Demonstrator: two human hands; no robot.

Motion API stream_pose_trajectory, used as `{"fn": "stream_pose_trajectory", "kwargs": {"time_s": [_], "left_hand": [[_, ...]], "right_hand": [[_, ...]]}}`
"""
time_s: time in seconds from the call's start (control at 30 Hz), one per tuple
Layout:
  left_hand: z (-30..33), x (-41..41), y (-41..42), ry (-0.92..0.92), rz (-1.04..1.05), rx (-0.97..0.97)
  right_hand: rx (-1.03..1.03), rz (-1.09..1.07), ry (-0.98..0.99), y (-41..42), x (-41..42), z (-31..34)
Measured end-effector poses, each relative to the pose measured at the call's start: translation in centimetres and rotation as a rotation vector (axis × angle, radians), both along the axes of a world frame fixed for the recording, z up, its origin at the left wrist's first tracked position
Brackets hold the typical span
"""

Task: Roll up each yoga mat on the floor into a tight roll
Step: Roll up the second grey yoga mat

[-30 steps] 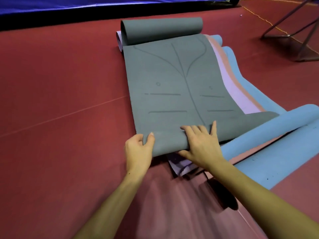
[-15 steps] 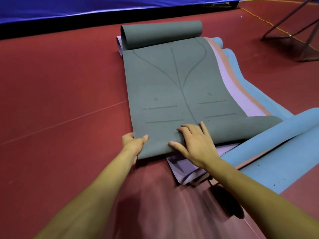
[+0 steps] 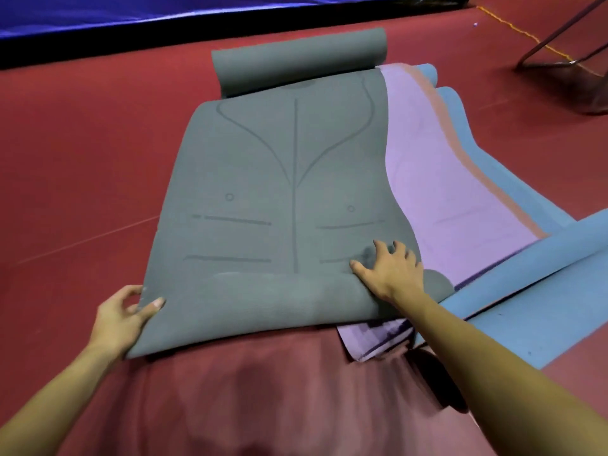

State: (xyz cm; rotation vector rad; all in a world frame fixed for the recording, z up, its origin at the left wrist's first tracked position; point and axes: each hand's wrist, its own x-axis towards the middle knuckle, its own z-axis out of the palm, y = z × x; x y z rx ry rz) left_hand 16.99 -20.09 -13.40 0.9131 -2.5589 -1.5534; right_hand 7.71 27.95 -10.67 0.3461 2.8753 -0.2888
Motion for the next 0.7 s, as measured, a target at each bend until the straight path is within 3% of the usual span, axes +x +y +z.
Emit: {"fn": "stream_pose_trajectory", "kwargs": {"time_s": [0.13, 0.3, 0.43, 0.6, 0.7], "left_hand": [[-3.0, 0.1, -1.1, -0.11, -0.062, -0.042], [-3.8, -3.9, -2.3, -0.165, -0.012, -0.047], [-3.5, -7.4, -2.6, -0.226, -0.006, -0.049], [-2.6, -11.6, -2.3, -0.327, -0.087, 0.162], [-2.7, -13.5, -2.0, -0.222, -0.172, 0.077]], "right_hand": [[-0.048, -0.059, -0.111, -0.5, 0.2, -2.1], [-0.005, -0.186, -0.039, -0.1, -0.9, -2.6], [-0.098, -0.274, -0.051, 1.7, -2.6, -3.1], [-0.165, -0.358, -0.009, 2.9, -3.8, -3.0], [-0.121, -0.352, 0.052, 2.8, -4.0, -2.3]]}}
